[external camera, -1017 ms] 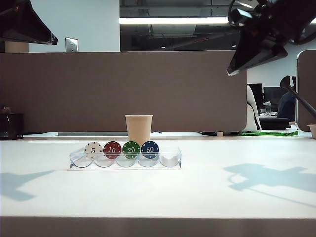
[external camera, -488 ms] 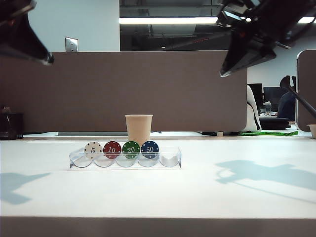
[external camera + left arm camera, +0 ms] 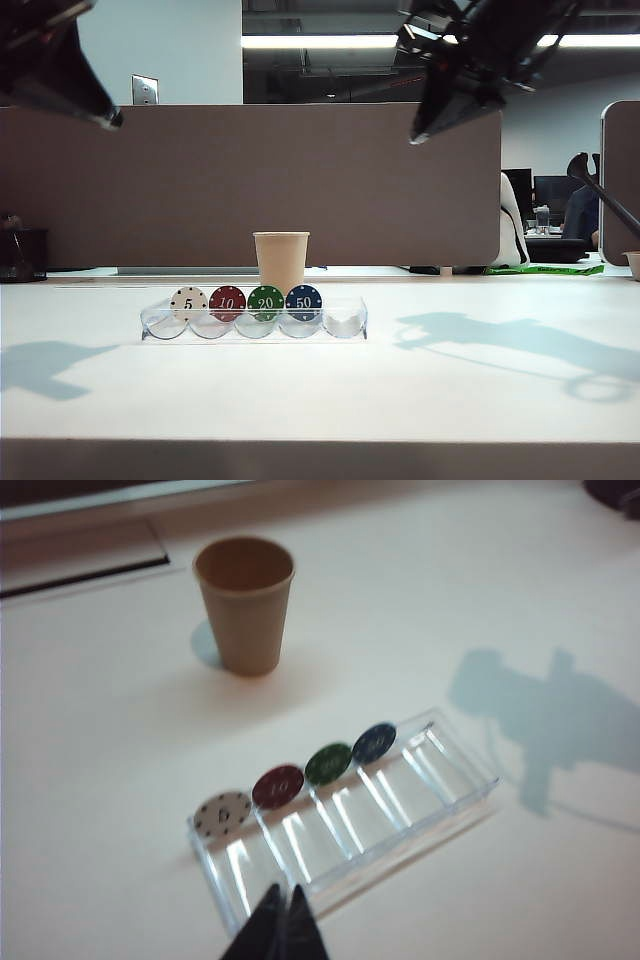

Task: Pick up the chip with the greater value and put it into the paper cup.

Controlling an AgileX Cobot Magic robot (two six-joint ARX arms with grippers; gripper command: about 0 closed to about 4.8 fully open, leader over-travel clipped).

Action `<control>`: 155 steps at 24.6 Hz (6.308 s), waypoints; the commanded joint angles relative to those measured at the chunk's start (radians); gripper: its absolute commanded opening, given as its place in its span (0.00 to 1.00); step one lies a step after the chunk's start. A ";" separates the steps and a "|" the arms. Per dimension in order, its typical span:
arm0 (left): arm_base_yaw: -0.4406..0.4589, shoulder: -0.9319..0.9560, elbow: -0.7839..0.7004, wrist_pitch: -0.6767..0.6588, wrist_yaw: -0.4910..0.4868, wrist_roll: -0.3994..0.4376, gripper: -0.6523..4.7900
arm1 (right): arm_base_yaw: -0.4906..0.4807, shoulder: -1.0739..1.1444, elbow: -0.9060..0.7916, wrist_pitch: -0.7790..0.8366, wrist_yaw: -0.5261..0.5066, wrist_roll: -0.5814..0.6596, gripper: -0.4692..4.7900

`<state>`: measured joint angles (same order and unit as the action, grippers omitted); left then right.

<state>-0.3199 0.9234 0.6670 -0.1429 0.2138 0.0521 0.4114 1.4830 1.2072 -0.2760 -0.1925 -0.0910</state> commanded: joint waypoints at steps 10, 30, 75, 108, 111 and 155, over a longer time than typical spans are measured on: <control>0.000 0.003 0.005 0.021 0.059 0.003 0.11 | -0.001 0.233 0.198 0.007 -0.079 -0.406 0.09; 0.000 0.003 0.004 0.013 0.060 0.004 0.11 | -0.069 0.465 0.198 0.303 -0.588 -0.415 0.09; 0.000 0.003 0.002 0.002 0.078 0.029 0.11 | -0.047 0.537 0.197 0.122 -0.681 -0.705 0.52; 0.000 0.004 0.002 0.002 0.079 0.027 0.11 | -0.032 0.591 0.199 0.263 -0.635 -0.660 0.52; 0.000 0.004 0.002 0.002 0.079 0.027 0.11 | -0.032 0.607 0.199 0.285 -0.636 -0.637 0.52; 0.000 0.004 0.002 0.002 0.079 0.027 0.11 | -0.030 0.684 0.200 0.380 -0.609 -0.589 0.52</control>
<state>-0.3199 0.9291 0.6659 -0.1532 0.2867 0.0780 0.3801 2.1708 1.4036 0.0925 -0.7990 -0.6842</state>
